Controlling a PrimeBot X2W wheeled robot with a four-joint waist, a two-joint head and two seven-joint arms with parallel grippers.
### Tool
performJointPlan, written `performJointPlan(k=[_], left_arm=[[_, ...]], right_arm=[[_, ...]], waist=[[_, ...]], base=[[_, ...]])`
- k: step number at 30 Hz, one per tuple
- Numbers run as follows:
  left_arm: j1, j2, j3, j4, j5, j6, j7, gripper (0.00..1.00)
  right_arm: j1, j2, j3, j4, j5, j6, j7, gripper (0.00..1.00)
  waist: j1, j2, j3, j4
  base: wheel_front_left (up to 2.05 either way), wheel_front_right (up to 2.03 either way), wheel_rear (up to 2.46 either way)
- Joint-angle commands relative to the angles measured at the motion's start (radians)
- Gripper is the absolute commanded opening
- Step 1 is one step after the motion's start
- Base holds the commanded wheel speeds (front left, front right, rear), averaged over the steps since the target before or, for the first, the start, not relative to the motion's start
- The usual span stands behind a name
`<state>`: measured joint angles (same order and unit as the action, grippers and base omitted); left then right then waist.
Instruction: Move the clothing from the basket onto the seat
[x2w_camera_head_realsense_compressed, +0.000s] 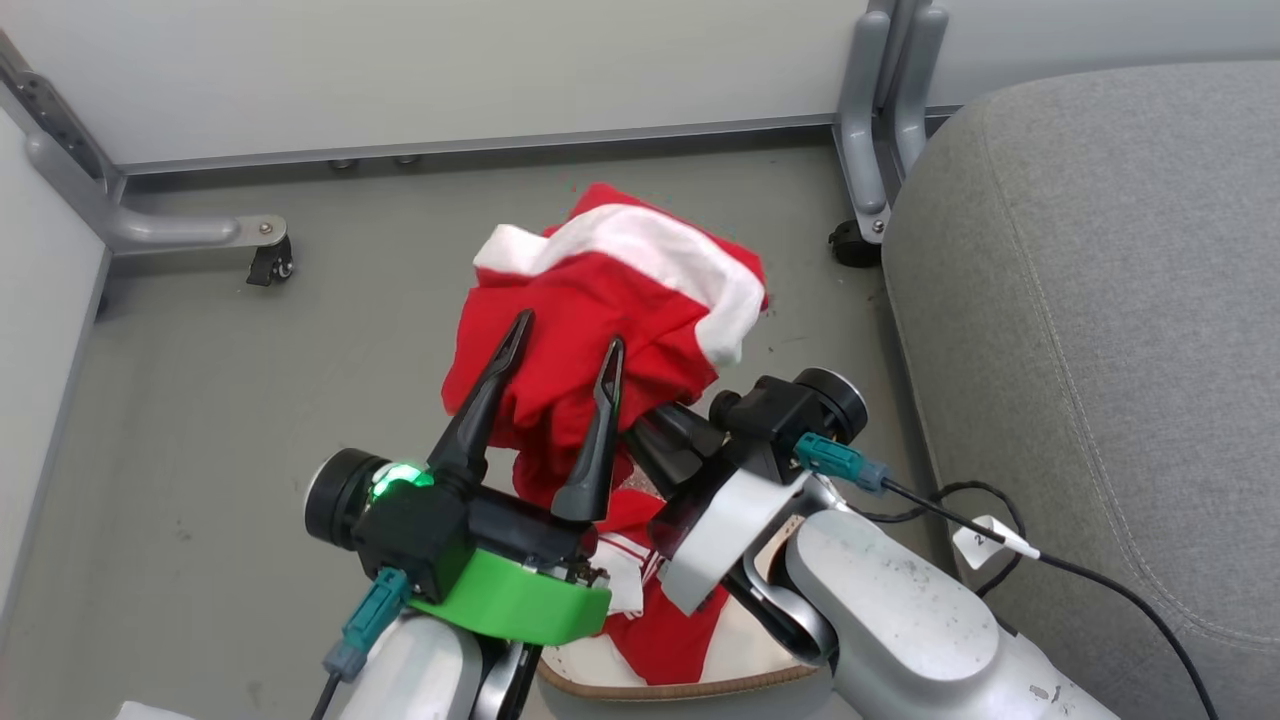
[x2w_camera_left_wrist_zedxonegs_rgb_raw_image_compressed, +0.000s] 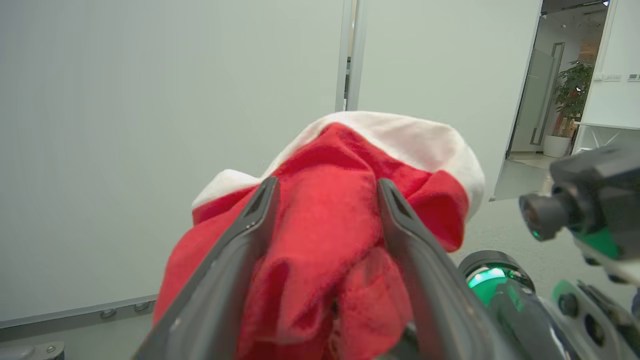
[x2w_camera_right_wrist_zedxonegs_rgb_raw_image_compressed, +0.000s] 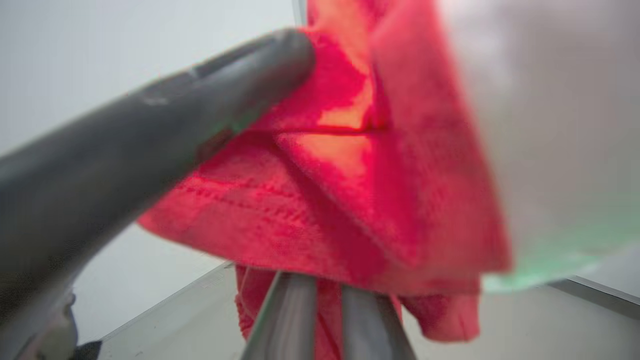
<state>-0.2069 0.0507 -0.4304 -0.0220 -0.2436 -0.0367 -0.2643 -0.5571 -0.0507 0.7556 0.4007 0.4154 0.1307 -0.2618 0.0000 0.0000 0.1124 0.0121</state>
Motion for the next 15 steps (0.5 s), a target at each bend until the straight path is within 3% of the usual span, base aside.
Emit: performJointPlan(k=[1, 15], left_arm=[[-0.017, 0.01, 0.003, -0.004, 0.012, -0.009, 0.0, 1.0], [0.064, 0.118, -0.1, 0.058, 0.086, -0.058, 0.053, 1.0]], right_arm=[[0.007, -0.003, -0.009, -0.004, -0.009, 0.0, -0.004, 0.0], [0.05, -0.037, -0.092, 0.017, -0.037, 0.0, -0.004, 0.0]], waist=[[0.0, 0.0, 0.0, 0.001], [0.0, 0.0, -0.004, 0.001]], base=[[0.0, 0.0, 0.0], [0.0, 0.0, 0.0]])
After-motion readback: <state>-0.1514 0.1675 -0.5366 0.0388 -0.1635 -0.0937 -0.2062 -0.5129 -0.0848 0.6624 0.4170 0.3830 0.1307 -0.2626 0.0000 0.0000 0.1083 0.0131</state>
